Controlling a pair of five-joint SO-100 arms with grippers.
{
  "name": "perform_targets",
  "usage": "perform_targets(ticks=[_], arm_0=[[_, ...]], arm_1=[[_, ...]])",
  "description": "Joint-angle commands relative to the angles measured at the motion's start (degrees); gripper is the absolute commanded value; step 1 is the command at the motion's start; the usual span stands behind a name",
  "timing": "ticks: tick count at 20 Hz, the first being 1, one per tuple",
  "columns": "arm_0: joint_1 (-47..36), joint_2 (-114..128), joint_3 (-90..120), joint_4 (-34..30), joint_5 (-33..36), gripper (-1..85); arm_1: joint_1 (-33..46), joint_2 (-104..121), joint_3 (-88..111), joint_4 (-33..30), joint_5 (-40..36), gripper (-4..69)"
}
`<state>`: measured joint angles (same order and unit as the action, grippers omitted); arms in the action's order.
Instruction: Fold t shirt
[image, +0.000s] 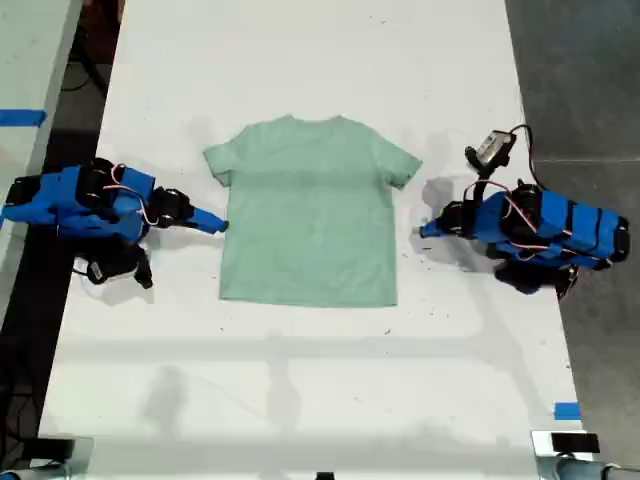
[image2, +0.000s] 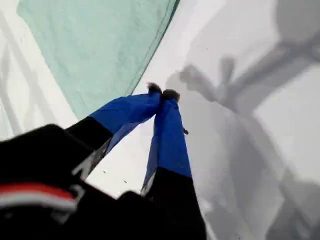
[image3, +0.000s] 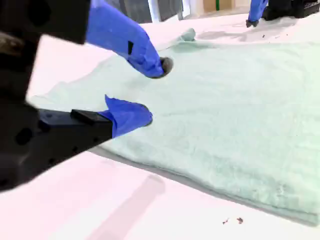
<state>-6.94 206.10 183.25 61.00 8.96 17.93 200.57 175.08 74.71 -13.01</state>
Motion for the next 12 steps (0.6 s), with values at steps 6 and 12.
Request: perform_targets(ticks=[6,12], arm_0=[[0.5,0.4,0.4,-1.4,0.4,12.0],[0.5,0.4,0.4,-1.4,0.4,12.0]], arm_1=[[9.1,-0.3,-6.2,1.0,-6.9,1.2],[28.5,-59.3,-56.1,2.0,-27.5,20.1]])
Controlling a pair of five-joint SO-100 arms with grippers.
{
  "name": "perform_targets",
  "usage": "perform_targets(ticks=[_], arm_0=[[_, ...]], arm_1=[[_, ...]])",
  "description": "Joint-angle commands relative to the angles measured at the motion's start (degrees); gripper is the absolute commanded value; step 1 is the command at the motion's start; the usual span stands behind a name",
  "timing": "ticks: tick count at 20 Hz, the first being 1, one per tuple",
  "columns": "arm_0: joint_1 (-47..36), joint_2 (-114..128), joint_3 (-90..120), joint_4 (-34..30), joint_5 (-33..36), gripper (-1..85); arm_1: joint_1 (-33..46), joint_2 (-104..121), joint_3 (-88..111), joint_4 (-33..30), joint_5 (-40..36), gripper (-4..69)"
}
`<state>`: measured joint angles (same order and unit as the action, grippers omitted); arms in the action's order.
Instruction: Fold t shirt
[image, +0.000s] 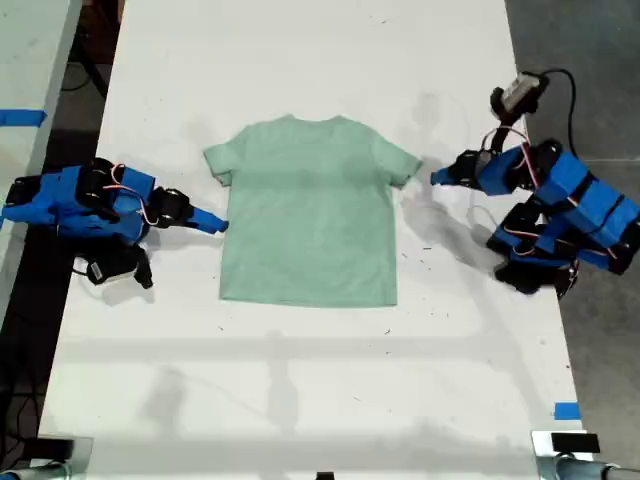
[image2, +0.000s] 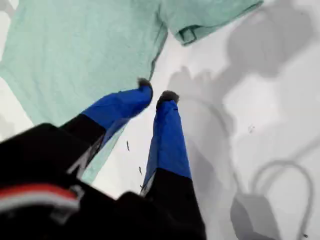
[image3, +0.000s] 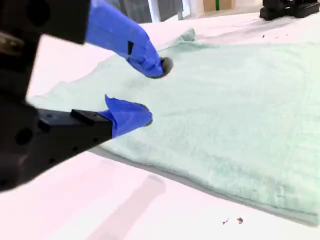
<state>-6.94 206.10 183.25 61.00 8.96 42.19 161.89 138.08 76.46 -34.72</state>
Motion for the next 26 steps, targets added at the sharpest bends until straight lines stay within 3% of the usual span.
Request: perform_targets(ticks=[1,6,10,15,16,22,26], arm_0=[[0.5,0.4,0.4,-1.4,0.4,12.0],[0.4,0.4,0.4,-1.4,0.4,12.0],[0.4,0.4,0.4,-1.4,0.4,12.0],[0.4,0.4,0.4,-1.4,0.4,12.0],[0.4,0.4,0.4,-1.4,0.4,12.0],[0.4,0.4,0.4,-1.4,0.4,12.0],[0.4,0.4,0.4,-1.4,0.4,12.0]], arm_1=[[6.8,-27.3,-24.1,-0.2,-8.2,23.6],[14.3,-47.3,-25.6,-15.4,-12.3,22.2],[17.1,-57.3,-17.3,-28.9,-10.7,20.6],[18.9,-60.3,-16.6,-30.0,-11.0,18.9],[19.1,-60.3,-16.3,-30.1,-10.9,0.8],[18.1,-51.2,-16.4,-26.6,-9.8,1.3],[7.5,-45.4,-31.0,-20.5,-11.7,1.3]])
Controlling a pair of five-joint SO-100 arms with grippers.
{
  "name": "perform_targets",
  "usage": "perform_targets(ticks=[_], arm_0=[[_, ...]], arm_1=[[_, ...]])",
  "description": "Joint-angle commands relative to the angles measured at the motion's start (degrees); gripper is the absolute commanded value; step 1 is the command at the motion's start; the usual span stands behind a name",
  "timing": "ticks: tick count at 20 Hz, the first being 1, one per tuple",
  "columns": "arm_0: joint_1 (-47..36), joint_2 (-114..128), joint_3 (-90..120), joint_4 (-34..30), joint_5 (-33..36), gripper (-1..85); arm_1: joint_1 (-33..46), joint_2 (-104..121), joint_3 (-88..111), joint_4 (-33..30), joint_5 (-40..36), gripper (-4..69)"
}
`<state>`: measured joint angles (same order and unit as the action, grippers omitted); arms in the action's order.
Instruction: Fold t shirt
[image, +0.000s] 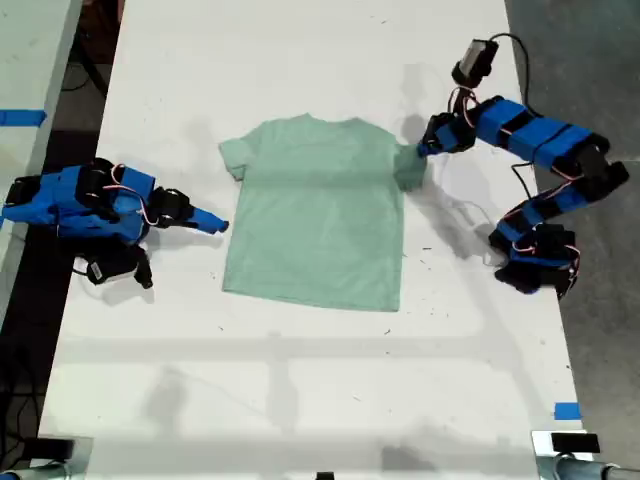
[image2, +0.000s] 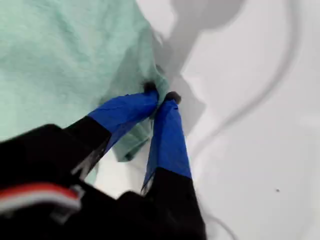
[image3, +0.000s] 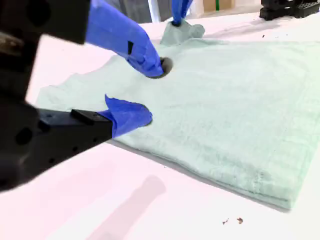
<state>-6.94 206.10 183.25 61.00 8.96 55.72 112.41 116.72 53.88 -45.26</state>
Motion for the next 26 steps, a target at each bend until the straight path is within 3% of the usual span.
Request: perform_targets(ticks=[1,7,9,11,13,14,17,19,25,26], arm_0=[[0.4,0.4,0.4,-1.4,0.4,12.0],[0.4,0.4,0.4,-1.4,0.4,12.0],[0.4,0.4,0.4,-1.4,0.4,12.0],[0.4,0.4,0.4,-1.4,0.4,12.0],[0.4,0.4,0.4,-1.4,0.4,12.0],[0.4,0.4,0.4,-1.4,0.4,12.0],[0.4,0.4,0.4,-1.4,0.4,12.0],[0.4,0.4,0.4,-1.4,0.4,12.0],[0.4,0.4,0.4,-1.4,0.4,12.0],[0.4,0.4,0.4,-1.4,0.4,12.0]], arm_1=[[-10.1,3.2,-13.5,2.0,-1.0,1.3],[-28.4,-10.6,-14.8,-18.8,1.8,1.3],[-32.4,-17.8,-18.9,-22.6,2.3,1.3],[-34.7,-26.1,-28.8,-18.7,2.0,1.7],[-34.9,-30.4,-39.2,-8.9,0.0,18.0],[-34.0,-29.4,-41.2,-4.2,-0.3,18.1],[-29.5,-16.1,-36.4,4.9,-1.1,16.4],[-26.9,-2.3,-26.1,8.3,-0.5,0.5],[-31.6,51.9,32.2,5.1,11.5,0.6],[-32.9,64.7,41.0,7.1,13.7,0.6]])
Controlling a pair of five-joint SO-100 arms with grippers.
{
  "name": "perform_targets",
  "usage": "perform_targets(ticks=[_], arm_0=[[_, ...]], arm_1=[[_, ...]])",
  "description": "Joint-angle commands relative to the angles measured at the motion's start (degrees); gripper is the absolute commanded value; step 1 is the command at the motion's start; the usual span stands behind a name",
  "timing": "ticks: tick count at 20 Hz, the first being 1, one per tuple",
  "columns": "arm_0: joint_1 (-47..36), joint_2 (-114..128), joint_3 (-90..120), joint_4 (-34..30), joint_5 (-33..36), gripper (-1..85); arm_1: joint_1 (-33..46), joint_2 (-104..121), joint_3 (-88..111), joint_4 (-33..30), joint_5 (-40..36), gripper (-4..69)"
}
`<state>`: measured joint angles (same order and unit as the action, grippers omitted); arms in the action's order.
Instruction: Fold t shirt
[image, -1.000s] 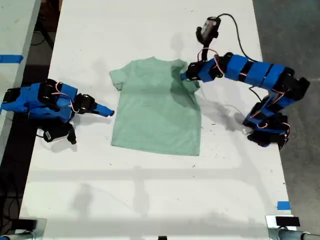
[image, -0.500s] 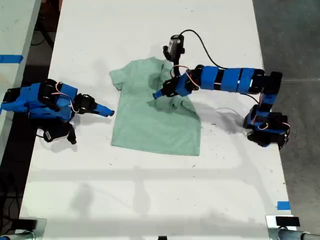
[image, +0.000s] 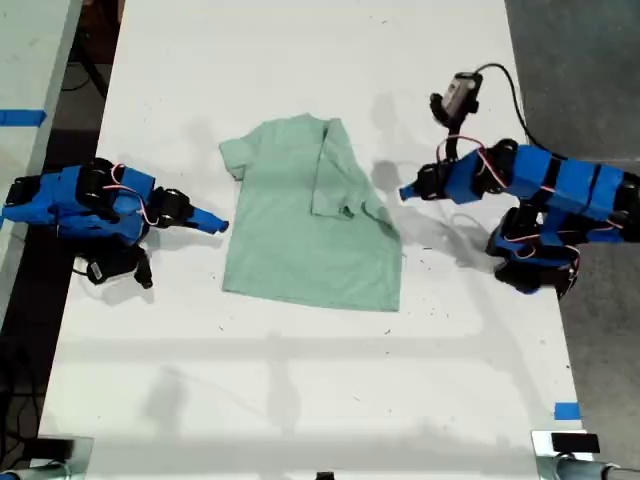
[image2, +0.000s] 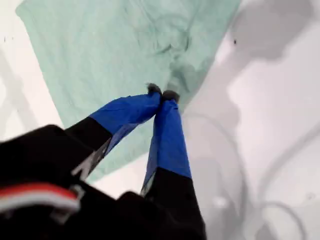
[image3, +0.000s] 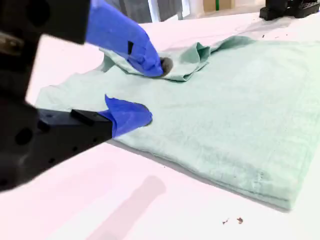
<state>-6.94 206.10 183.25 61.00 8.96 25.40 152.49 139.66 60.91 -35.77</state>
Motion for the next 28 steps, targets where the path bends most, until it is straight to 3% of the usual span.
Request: perform_targets(ticks=[1,2,5,9,28], arm_0=[[0.4,0.4,0.4,-1.4,0.4,12.0],[0.4,0.4,0.4,-1.4,0.4,12.0],[0.4,0.4,0.4,-1.4,0.4,12.0],[0.4,0.4,0.4,-1.4,0.4,12.0],[0.4,0.4,0.4,-1.4,0.4,12.0]], arm_1=[[-3.4,38.7,25.3,5.5,5.5,0.6],[-3.9,49.1,31.9,11.0,6.0,0.6],[-5.2,48.6,36.5,6.9,8.3,0.6],[-3.7,48.6,36.5,10.8,12.6,0.7],[-3.7,48.6,36.5,11.3,13.9,0.7]])
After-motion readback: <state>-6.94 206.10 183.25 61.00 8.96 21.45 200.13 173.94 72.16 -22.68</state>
